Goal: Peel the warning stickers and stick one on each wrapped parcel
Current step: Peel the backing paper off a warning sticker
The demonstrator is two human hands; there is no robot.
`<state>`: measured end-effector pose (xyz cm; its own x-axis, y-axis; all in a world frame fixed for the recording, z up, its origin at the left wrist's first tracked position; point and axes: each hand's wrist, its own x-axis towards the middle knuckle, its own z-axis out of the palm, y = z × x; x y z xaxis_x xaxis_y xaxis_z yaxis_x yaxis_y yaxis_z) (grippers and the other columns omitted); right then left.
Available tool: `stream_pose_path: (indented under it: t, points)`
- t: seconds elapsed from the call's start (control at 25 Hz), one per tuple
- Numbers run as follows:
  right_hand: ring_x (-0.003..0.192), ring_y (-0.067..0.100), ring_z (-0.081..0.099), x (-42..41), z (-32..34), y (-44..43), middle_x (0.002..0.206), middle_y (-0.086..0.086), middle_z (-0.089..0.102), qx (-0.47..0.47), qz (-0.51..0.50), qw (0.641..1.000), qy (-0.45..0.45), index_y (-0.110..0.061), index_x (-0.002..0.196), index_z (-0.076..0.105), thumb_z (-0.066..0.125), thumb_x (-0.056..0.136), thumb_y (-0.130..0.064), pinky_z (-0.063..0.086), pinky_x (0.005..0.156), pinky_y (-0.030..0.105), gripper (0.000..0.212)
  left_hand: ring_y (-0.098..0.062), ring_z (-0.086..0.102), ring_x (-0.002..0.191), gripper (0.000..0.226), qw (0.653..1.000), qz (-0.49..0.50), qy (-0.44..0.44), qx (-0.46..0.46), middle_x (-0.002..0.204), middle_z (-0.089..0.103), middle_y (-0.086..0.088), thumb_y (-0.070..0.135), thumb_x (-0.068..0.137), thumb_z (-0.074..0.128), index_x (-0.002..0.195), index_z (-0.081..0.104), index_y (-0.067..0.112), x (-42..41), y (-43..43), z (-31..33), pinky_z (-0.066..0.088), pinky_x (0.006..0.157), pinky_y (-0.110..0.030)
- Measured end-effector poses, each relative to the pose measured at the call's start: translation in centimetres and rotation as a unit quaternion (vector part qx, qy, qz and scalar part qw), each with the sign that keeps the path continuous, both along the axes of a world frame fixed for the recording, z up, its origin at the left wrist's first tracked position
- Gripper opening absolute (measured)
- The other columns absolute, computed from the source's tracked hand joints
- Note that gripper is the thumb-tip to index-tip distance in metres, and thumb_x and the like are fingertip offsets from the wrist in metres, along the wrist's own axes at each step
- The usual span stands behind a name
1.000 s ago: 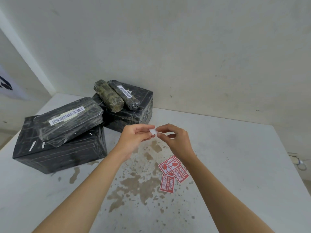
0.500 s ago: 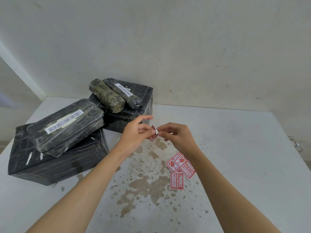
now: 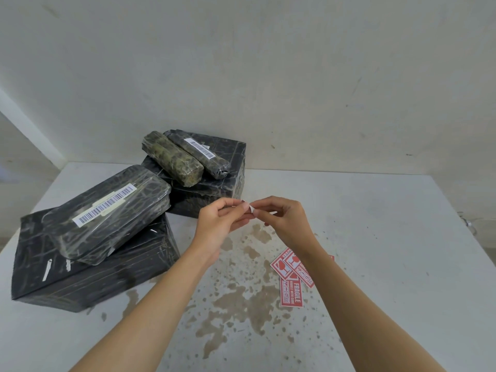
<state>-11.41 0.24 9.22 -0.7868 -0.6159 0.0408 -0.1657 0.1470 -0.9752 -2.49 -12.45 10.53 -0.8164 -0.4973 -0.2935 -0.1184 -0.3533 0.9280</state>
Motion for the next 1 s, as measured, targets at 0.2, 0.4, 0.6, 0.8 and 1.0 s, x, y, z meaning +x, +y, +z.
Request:
stream_pose_path:
  t: [0.2, 0.4, 0.6, 0.8, 1.0]
  points:
    - [0.082, 0.004, 0.067, -0.2, 0.1, -0.2, 0.084, -0.008, 0.073, 0.017, -0.013, 0.999, 0.049, -0.016, 0.089, 0.075, 0.068, 0.083, -0.006, 0.053, 0.07, 0.023, 0.013, -0.026, 0.072, 0.087, 0.021, 0.999, -0.008, 0.008, 0.033, 0.09, 0.073, -0.017, 0.016, 0.092, 0.058, 0.098, 0.067, -0.003, -0.1, -0.4, 0.2, 0.058, 0.077, -0.025]
    - [0.083, 0.003, 0.067, -0.1, 0.0, 0.1, 0.085, -0.012, 0.072, 0.018, -0.016, 0.997, 0.067, -0.019, 0.09, 0.074, 0.066, 0.085, -0.006, 0.053, 0.07, 0.024, 0.016, -0.025, 0.071, 0.09, 0.018, 0.999, -0.04, 0.013, 0.007, 0.094, 0.073, -0.018, 0.008, 0.093, 0.056, 0.101, 0.065, -0.005, -0.1, -0.4, 0.1, 0.057, 0.076, -0.023]
    - [0.081, 0.014, 0.068, 0.1, 0.1, 0.4, 0.082, 0.001, 0.073, 0.008, -0.009, 1.0, -0.002, -0.013, 0.088, 0.074, 0.064, 0.088, -0.018, 0.052, 0.065, 0.029, 0.012, -0.011, 0.07, 0.082, 0.014, 0.962, -0.071, -0.003, -0.265, 0.085, 0.073, -0.005, 0.012, 0.094, 0.054, 0.092, 0.066, 0.004, -0.4, -0.4, -0.5, 0.055, 0.076, -0.025]
    - [0.08, 0.019, 0.066, 0.0, 0.4, 0.7, 0.082, 0.008, 0.075, 0.002, 0.013, 0.999, -0.037, -0.007, 0.085, 0.075, 0.069, 0.085, -0.017, 0.05, 0.063, 0.024, 0.011, -0.006, 0.066, 0.078, 0.015, 0.893, -0.087, 0.022, -0.442, 0.079, 0.07, 0.005, 0.017, 0.096, 0.052, 0.088, 0.063, 0.011, 0.2, -0.1, -1.3, 0.055, 0.075, -0.034]
    - [0.081, 0.023, 0.07, -0.1, 0.5, 0.7, 0.083, 0.01, 0.075, -0.001, 0.031, 0.998, -0.046, -0.004, 0.093, 0.074, 0.07, 0.083, -0.009, 0.054, 0.069, 0.029, 0.012, -0.007, 0.066, 0.082, 0.014, 0.888, -0.094, 0.039, -0.448, 0.083, 0.069, 0.003, 0.017, 0.096, 0.051, 0.089, 0.062, 0.011, 0.6, 0.1, -1.6, 0.053, 0.075, -0.032]
